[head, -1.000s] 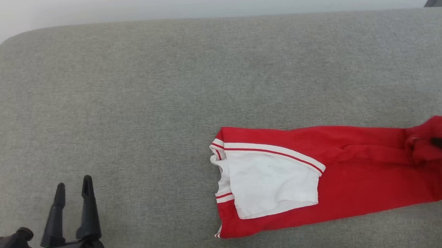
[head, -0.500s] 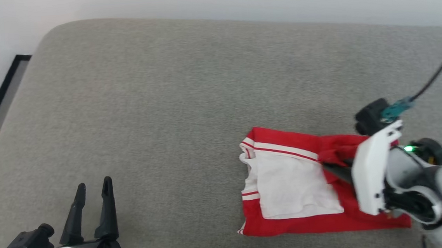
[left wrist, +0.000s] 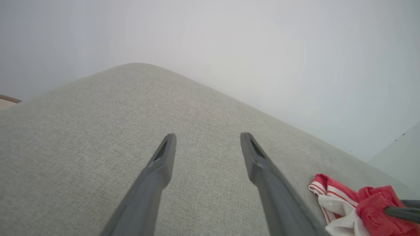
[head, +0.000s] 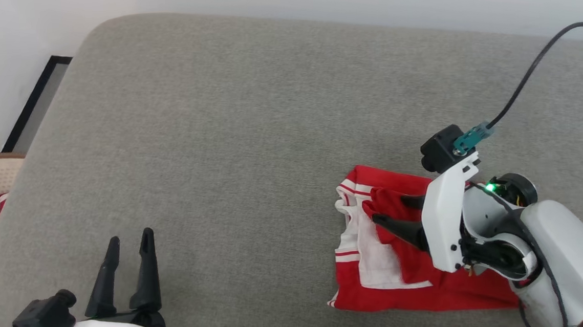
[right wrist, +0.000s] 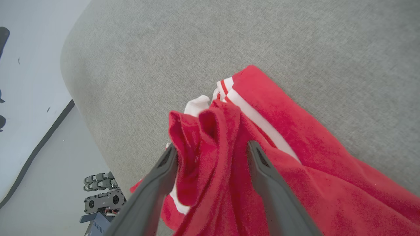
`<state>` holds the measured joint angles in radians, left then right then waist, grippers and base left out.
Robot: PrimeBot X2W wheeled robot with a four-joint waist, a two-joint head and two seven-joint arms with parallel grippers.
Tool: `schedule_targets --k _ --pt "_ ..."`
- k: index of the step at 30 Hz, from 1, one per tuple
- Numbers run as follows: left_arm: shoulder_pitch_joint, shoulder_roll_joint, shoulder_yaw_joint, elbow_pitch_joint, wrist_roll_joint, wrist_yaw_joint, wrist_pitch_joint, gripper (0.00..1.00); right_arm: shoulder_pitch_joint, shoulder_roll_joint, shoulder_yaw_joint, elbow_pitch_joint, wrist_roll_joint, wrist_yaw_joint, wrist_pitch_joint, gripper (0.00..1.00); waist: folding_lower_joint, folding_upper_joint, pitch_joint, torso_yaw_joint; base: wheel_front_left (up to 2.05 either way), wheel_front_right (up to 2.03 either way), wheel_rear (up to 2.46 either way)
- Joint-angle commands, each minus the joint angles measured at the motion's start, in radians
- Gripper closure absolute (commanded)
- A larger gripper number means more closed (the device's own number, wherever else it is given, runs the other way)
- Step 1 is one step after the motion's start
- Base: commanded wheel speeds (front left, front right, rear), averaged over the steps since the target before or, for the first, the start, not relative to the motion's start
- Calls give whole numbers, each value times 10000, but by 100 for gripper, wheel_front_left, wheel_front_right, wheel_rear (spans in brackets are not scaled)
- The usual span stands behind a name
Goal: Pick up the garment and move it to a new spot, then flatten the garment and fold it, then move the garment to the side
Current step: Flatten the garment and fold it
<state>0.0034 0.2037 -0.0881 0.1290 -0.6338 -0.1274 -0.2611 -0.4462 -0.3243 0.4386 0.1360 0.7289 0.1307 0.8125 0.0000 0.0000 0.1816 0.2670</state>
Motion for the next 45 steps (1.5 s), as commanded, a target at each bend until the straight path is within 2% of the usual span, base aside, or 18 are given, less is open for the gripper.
schedule_targets --k 1,6,11,19,20,26,35,40,45 --pt "-59 27 56 -17 -135 -20 -52 0 -133 -99 -11 -99 86 1 -73 0 0 0 -21 -108 0 0 0" --pt "101 88 316 -129 -149 -20 -51 0 -48 -278 -406 -687 472 1 -285 0 0 0 -67 -551 0 0 0" --pt "181 184 543 -280 -77 -21 -52 0 226 -603 -1061 -1197 339 1 -874 0 0 0 -130 -1040 0 0 0" --pt "368 364 820 -422 76 -20 -53 0 903 -1300 -1656 -1592 -105 1 -3156 0 0 0 -378 -1797 0 0 0" --pt "368 364 820 -422 76 -20 -53 0 903 -1300 -1656 -1592 -105 1 -3156 0 0 0 -378 -1797 0 0 0" --pt "644 480 955 -551 374 -20 -53 0 1715 -1572 -1957 -1298 -550 1 -5328 0 0 0 -700 -2250 0 0 0" --pt "1219 523 1172 -667 952 -21 -53 0 2956 -1219 -2398 -488 -1413 1 -8442 0 0 0 -1317 -2646 0 0 0" --pt "1534 445 1261 -653 1158 -21 -53 0 3488 -920 -2537 115 -1780 1 -9716 0 0 0 -1634 -2753 0 0 0" --pt "1744 395 1336 -736 1262 -21 -53 0 3913 -705 -2708 545 -2263 1 -10524 0 0 0 -1828 -2832 0 0 0"
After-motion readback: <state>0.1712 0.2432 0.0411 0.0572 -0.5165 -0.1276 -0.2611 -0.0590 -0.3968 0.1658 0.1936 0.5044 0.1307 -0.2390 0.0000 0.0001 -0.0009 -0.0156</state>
